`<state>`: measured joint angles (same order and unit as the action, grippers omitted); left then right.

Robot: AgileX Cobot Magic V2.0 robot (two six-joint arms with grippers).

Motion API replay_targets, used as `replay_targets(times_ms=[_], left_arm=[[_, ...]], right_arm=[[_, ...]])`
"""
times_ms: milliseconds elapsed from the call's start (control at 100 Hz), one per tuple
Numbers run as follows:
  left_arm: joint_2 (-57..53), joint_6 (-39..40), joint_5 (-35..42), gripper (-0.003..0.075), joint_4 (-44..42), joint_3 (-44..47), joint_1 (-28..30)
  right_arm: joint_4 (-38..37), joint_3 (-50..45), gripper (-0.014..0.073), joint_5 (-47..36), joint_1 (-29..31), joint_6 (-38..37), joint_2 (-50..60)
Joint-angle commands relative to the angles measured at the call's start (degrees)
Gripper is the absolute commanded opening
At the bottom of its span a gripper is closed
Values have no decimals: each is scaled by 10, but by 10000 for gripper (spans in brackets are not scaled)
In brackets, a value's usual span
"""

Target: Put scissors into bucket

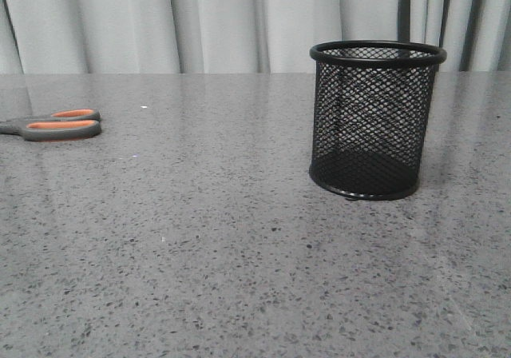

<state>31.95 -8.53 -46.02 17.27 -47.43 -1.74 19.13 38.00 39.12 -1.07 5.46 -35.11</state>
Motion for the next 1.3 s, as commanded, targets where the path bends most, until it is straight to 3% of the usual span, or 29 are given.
replay_targets(times_ms=[0,90,170,330,390,440,760,1020,1290], left_arm=[[15,-15,19,-20,9,-24,0],[20,-35,8,-14,10,-24,0],[24,-58,-2,39,14,-24,0],[34,-58,-11,332,24,-24,0],[37,-58,-11,436,38,-24,0],[37,-59,-11,473,46,-24,0],[84,-137,-86,418,56,-85,0],[216,-196,-197,418,28,-206,0],[379,-270,-252,418,-4,-327,0]], right_arm=[[1,27,-47,-23,1,10,-5],[1,36,-20,-11,1,16,-5],[1,46,73,-2,1,16,-5],[1,72,357,12,1,16,-5],[1,81,396,23,1,16,-6],[1,90,393,36,1,16,-10],[1,149,393,108,1,16,-61],[1,152,393,138,1,25,-67],[1,152,393,160,1,37,-67]])
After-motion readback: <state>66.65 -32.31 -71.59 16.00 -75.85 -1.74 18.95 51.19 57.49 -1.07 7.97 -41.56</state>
